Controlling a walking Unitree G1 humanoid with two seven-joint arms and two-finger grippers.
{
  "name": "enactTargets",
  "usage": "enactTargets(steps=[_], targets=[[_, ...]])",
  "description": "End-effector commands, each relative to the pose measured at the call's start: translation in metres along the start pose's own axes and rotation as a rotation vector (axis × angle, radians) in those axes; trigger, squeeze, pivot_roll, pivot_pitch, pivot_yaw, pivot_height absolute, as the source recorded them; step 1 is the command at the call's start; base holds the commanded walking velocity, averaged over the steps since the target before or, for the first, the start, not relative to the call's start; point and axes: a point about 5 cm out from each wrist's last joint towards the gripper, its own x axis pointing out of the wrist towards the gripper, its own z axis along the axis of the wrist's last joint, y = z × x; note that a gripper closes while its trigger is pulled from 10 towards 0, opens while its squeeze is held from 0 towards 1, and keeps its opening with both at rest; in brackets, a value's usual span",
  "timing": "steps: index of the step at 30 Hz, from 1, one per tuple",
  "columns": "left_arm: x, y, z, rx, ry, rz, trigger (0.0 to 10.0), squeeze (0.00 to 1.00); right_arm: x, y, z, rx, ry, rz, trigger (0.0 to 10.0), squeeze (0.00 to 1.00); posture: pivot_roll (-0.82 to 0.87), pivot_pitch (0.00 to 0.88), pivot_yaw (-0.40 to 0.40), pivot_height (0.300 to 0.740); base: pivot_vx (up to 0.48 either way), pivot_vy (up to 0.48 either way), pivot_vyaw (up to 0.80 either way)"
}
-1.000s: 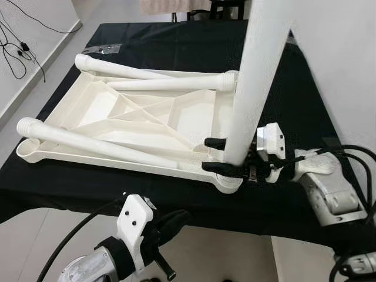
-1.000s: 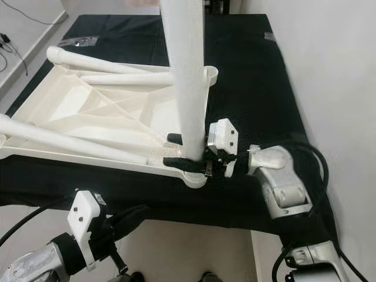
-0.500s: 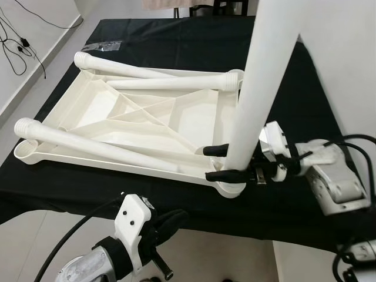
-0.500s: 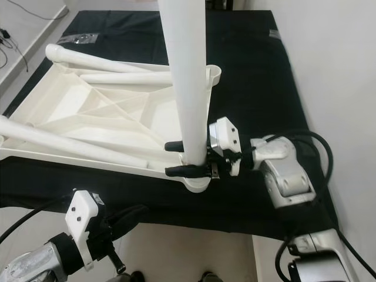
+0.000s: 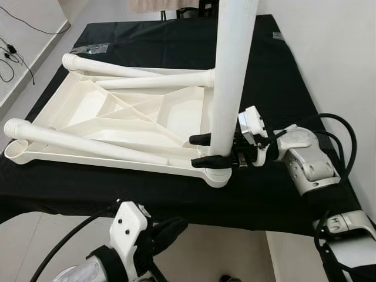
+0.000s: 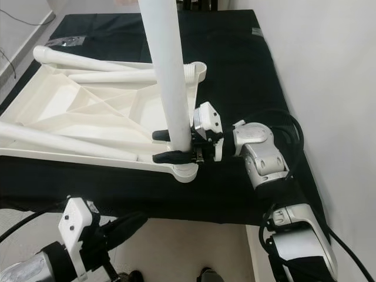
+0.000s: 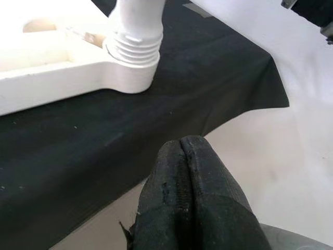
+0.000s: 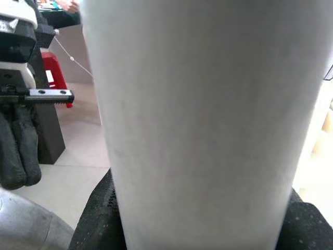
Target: Building children table
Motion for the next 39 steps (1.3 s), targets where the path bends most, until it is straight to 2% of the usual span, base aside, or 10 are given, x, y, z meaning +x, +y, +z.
enactTargets(steps=[1, 7, 26, 31, 32, 39], targets=[[-0.004, -0.001, -0.002, 0.002, 0.030, -0.003, 10.0, 0.00, -0.003, 0.004, -0.029, 0.169, -0.004, -0.050, 10.0, 0.00, 0.11, 0.310, 0.062, 0.740, 0.000, 0.000, 0.00], [-0.006, -0.002, -0.002, -0.004, 0.038, -0.007, 10.0, 0.00, -0.001, 0.000, -0.036, 0.172, 0.004, -0.090, 10.0, 0.00, 0.11, 0.307, 0.066, 0.740, 0.000, 0.000, 0.00], [-0.005, -0.002, -0.002, -0.006, 0.038, -0.010, 10.0, 0.00, -0.003, 0.006, -0.056, 0.236, 0.052, -0.163, 10.0, 0.00, 0.11, 0.303, 0.065, 0.740, 0.000, 0.000, 0.00], [-0.004, -0.001, -0.001, -0.005, 0.036, -0.009, 10.0, 0.00, -0.003, 0.006, -0.062, 0.292, 0.066, -0.207, 10.0, 0.00, 0.10, 0.306, 0.065, 0.740, 0.000, 0.000, 0.00], [-0.004, -0.001, -0.001, -0.005, 0.035, -0.008, 10.0, 0.00, -0.002, 0.006, -0.067, 0.342, 0.065, -0.235, 10.0, 0.00, 0.10, 0.308, 0.065, 0.740, 0.000, 0.000, 0.00], [-0.003, 0.000, -0.001, -0.003, 0.034, -0.008, 10.0, 0.00, -0.001, 0.008, -0.073, 0.414, 0.067, -0.269, 10.0, 0.00, 0.10, 0.310, 0.066, 0.740, 0.000, 0.000, 0.00]])
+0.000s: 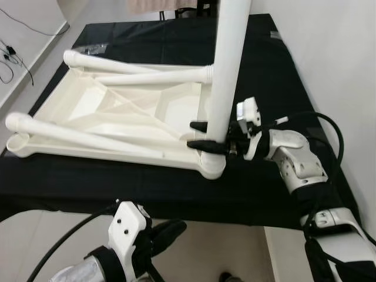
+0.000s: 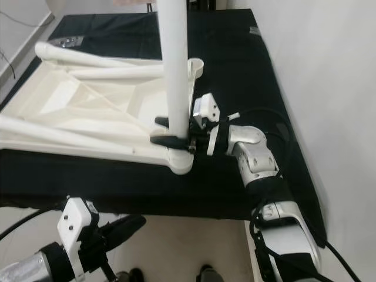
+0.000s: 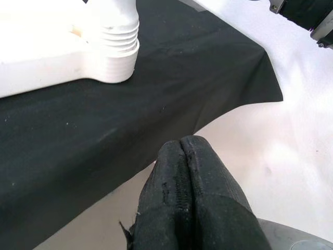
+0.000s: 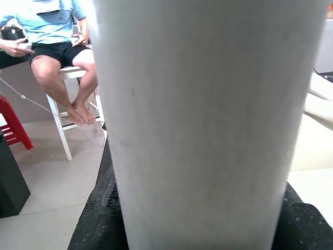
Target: Building children table
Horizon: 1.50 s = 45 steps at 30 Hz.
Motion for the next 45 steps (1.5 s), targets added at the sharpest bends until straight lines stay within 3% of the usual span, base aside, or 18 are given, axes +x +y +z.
enactTargets(steps=[1, 12, 14, 15, 18, 19, 20, 22, 24, 25, 27, 32, 40, 42, 43, 45], targets=[[-0.002, -0.001, -0.001, -0.001, 0.020, -0.002, 10.0, 0.00, -0.010, 0.010, -0.057, 0.289, 0.136, -0.092, 10.0, 0.00, 0.10, 0.311, 0.066, 0.740, 0.000, 0.000, 0.00], [-0.001, 0.001, -0.001, 0.003, 0.018, -0.001, 10.0, 0.00, -0.011, 0.009, -0.054, 0.231, 0.149, -0.100, 10.0, 0.00, 0.10, 0.307, 0.063, 0.740, 0.000, 0.000, 0.00], [0.000, 0.001, -0.002, 0.005, 0.018, 0.000, 10.0, 0.00, -0.013, 0.008, -0.055, 0.180, 0.198, -0.157, 10.0, 0.00, 0.09, 0.306, 0.048, 0.740, 0.000, 0.000, 0.00], [0.000, 0.000, -0.002, 0.009, 0.018, 0.000, 10.0, 0.00, -0.017, 0.004, -0.058, 0.133, 0.272, -0.273, 10.0, 0.00, 0.09, 0.302, 0.034, 0.740, 0.000, 0.000, 0.00], [0.000, 0.000, -0.002, 0.009, 0.018, 0.000, 10.0, 0.00, -0.017, 0.004, -0.058, 0.133, 0.272, -0.273, 10.0, 0.00, 0.09, 0.302, 0.034, 0.740, 0.000, 0.000, 0.00], [0.000, 0.000, -0.003, 0.009, 0.012, 0.010, 10.0, 0.00, -0.023, 0.011, -0.060, 0.130, 0.314, -0.618, 10.0, 0.00, 0.05, 0.290, -0.003, 0.740, 0.000, 0.000, 0.00], [0.000, 0.000, -0.003, 0.009, 0.012, 0.010, 10.0, 0.00, -0.023, 0.011, -0.060, 0.130, 0.314, -0.618, 10.0, 0.00, 0.05, 0.290, -0.003, 0.740, 0.000, 0.000, 0.00], [0.004, 0.003, -0.005, 0.007, -0.001, 0.030, 10.0, 0.00, -0.038, 0.062, -0.060, 0.160, 0.363, -1.104, 10.0, 0.00, 0.04, 0.270, 0.012, 0.740, 0.000, 0.000, 0.00], [0.004, 0.003, -0.005, 0.007, -0.001, 0.030, 10.0, 0.00, -0.038, 0.062, -0.060, 0.160, 0.363, -1.104, 10.0, 0.00, 0.04, 0.270, 0.012, 0.740, 0.000, 0.000, 0.00], [0.008, 0.006, -0.006, 0.011, -0.007, 0.032, 10.0, 0.00, -0.041, 0.076, -0.059, 0.157, 0.364, -1.232, 10.0, 0.00, 0.04, 0.243, 0.035, 0.740, 0.000, 0.000, 0.00], [0.012, 0.009, -0.007, 0.013, -0.011, 0.029, 10.0, 0.00, -0.038, 0.077, -0.059, 0.137, 0.357, -1.265, 10.0, 0.00, 0.03, 0.228, 0.038, 0.740, 0.000, 0.000, 0.00], [0.023, 0.022, -0.012, 0.012, -0.035, 0.045, 10.0, 0.00, -0.042, 0.062, -0.073, 0.125, 0.358, -1.352, 10.0, 0.00, 0.03, 0.164, 0.022, 0.740, 0.000, 0.000, 0.00], [0.031, 0.033, -0.015, 0.018, -0.058, 0.102, 10.0, 0.00, -0.047, 0.070, -0.077, 0.124, 0.387, -1.393, 10.0, 0.00, 0.02, 0.097, 0.013, 0.740, 0.000, 0.000, 0.00], [0.036, 0.045, -0.020, 0.024, -0.068, 0.154, 10.0, 0.00, -0.059, 0.076, -0.080, 0.146, 0.397, -1.429, 10.0, 0.06, 0.02, 0.054, 0.014, 0.740, 0.000, 0.000, 0.00], [0.037, 0.048, -0.020, 0.022, -0.071, 0.165, 10.0, 0.00, -0.063, 0.077, -0.080, 0.157, 0.383, -1.432, 10.0, 1.00, 0.02, 0.041, 0.015, 0.740, 0.000, 0.000, 0.00], [0.037, 0.049, -0.021, 0.019, -0.074, 0.172, 10.0, 0.00, -0.066, 0.076, -0.080, 0.168, 0.366, -1.432, 10.0, 1.00, 0.02, 0.036, 0.015, 0.740, 0.000, 0.000, 0.00]])
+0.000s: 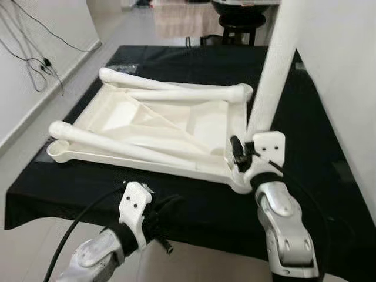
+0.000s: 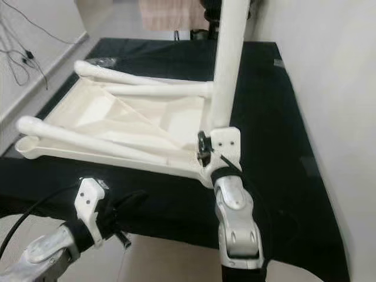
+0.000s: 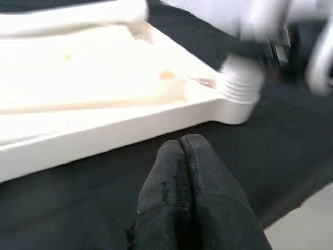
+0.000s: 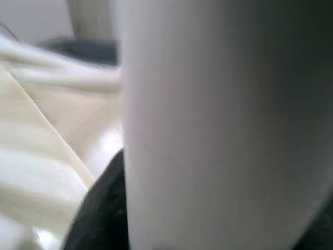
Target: Building children table
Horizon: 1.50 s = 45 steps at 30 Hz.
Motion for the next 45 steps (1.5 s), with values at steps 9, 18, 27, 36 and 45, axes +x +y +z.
enactTargets(steps=[9, 18, 27, 36, 45], targets=[[-0.003, 0.006, -0.013, -0.033, 0.013, 0.034, 10.0, 0.00, 0.011, -0.012, 0.011, 0.119, -0.119, 0.206, 10.0, 1.00, 0.02, 0.000, 0.016, 0.740, 0.000, 0.000, 0.00], [0.005, 0.005, -0.020, -0.040, -0.012, 0.022, 10.0, 0.00, 0.047, -0.016, 0.044, -0.087, -0.181, 0.648, 10.0, 0.00, 0.05, 0.000, -0.021, 0.740, 0.000, 0.000, 0.00], [0.007, 0.006, -0.025, -0.064, -0.010, -0.011, 10.0, 0.00, 0.074, -0.004, 0.053, -0.071, -0.161, 0.874, 10.0, 0.00, 0.08, 0.000, -0.043, 0.740, 0.000, 0.000, 0.00], [0.002, 0.009, -0.027, -0.060, -0.018, 0.057, 10.0, 0.00, 0.086, -0.006, 0.038, -0.071, -0.082, 0.904, 0.0, 0.00, 0.11, 0.000, -0.063, 0.740, 0.000, 0.000, 0.00], [-0.003, 0.012, -0.028, -0.028, -0.025, 0.123, 10.0, 0.00, 0.076, -0.025, -0.003, -0.020, 0.046, 0.753, 0.0, 0.00, 0.08, 0.000, -0.062, 0.740, 0.000, 0.000, 0.00]])
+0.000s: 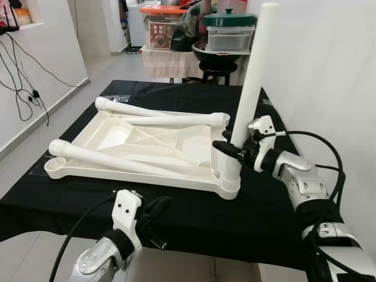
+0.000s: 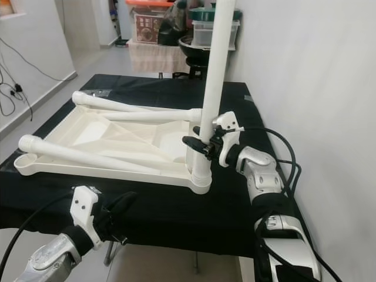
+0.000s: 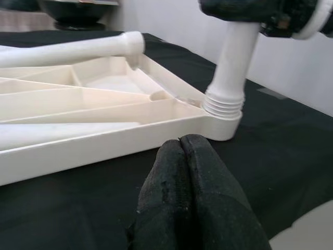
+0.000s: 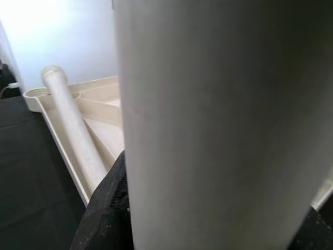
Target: Building children table
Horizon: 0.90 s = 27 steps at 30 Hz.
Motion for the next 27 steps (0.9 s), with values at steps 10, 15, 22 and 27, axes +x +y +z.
enactTargets(steps=[10, 15, 22, 27], targets=[[-0.006, -0.003, -0.002, 0.092, 0.039, 0.015, 10.0, 0.00, -0.020, 0.087, -0.068, 0.305, 0.196, -0.623, 0.0, 0.00, 0.03, 0.000, -0.021, 0.740, 0.000, 0.000, 0.00], [-0.004, -0.002, -0.004, 0.109, 0.040, 0.042, 10.0, 0.00, -0.008, 0.095, -0.064, 0.259, 0.177, -0.546, 0.0, 0.00, 0.03, 0.000, -0.027, 0.740, 0.000, 0.000, 0.00], [-0.004, 0.004, 0.004, 0.219, -0.013, 0.151, 10.0, 0.00, -0.002, 0.079, -0.043, 0.244, 0.146, -0.529, 10.0, 1.00, 0.03, 0.000, -0.022, 0.740, 0.000, 0.000, 0.00], [-0.004, 0.000, 0.004, 0.169, -0.021, 0.120, 10.0, 0.00, 0.003, 0.068, -0.024, 0.188, 0.064, -0.373, 10.0, 1.00, 0.04, 0.000, -0.022, 0.740, 0.000, 0.000, 0.00]])
